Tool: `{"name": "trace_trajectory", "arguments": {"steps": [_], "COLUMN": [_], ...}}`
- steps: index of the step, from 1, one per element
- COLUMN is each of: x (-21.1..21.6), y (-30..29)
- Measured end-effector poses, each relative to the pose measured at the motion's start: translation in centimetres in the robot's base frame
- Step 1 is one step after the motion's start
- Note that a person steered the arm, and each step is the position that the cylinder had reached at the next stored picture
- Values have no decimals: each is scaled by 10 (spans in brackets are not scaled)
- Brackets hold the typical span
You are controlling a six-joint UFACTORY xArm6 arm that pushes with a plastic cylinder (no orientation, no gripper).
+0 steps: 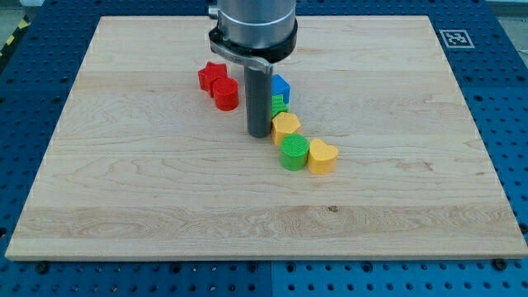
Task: Nudge the yellow heart along with green circle up a bit
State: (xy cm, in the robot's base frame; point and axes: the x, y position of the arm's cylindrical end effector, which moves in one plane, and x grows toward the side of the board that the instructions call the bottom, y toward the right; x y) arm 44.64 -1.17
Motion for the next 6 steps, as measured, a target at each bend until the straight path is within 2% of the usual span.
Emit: {"name": "trace_trajectory", "arguments": {"steps": [1, 3, 4, 5, 6], "x": [-4, 82, 98, 98, 98], "y": [-1, 19, 69, 91, 72]}}
